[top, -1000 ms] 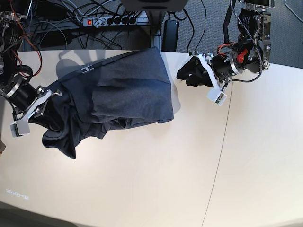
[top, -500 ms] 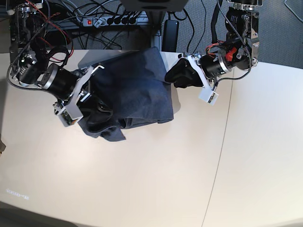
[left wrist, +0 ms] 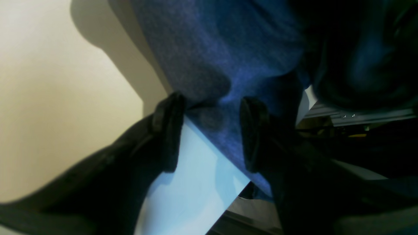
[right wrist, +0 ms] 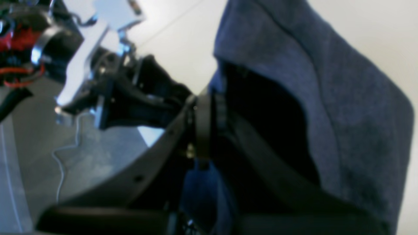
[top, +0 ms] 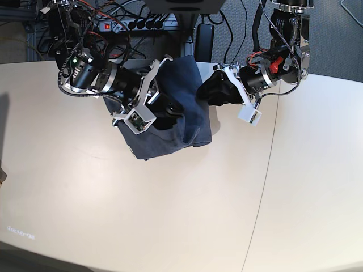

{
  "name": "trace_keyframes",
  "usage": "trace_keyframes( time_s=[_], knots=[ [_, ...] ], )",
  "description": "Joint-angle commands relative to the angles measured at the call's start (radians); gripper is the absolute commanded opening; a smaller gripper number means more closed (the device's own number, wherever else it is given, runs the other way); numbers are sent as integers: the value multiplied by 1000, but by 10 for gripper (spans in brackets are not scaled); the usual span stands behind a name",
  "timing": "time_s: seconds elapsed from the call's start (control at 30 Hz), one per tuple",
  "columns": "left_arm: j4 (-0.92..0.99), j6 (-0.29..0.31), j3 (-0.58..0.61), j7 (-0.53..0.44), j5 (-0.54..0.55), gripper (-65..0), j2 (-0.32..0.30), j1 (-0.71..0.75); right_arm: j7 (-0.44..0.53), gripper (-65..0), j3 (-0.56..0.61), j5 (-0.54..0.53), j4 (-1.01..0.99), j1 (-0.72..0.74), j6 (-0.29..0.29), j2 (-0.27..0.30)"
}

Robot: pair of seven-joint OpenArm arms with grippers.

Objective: Fold the T-shirt properly
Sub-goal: 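Grasp the shirt's folded end with the right gripper and fold it over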

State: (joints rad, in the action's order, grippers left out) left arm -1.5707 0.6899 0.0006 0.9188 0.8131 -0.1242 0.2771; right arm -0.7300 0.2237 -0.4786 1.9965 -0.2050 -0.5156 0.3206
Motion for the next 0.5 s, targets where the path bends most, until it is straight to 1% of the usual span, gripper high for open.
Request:
trace_keyframes(
  time_s=[0.0,0.13,0.27,0.47],
  knots=[
    [-1,8,1,34,-43,-337,-3,3,37,-650,11,-3,9,8,-41,2],
    [-1,8,1,34,-40,-337,-3,3,53,-650,42,60,2,8,-41,-16],
    [-1,8,1,35,-24,-337,-3,3,83,-650,45,122,-8,11,-41,-32],
    [-1,8,1,40,21,-337,-4,3,95,-650,45,124,-71,14,-41,-60]
  ],
)
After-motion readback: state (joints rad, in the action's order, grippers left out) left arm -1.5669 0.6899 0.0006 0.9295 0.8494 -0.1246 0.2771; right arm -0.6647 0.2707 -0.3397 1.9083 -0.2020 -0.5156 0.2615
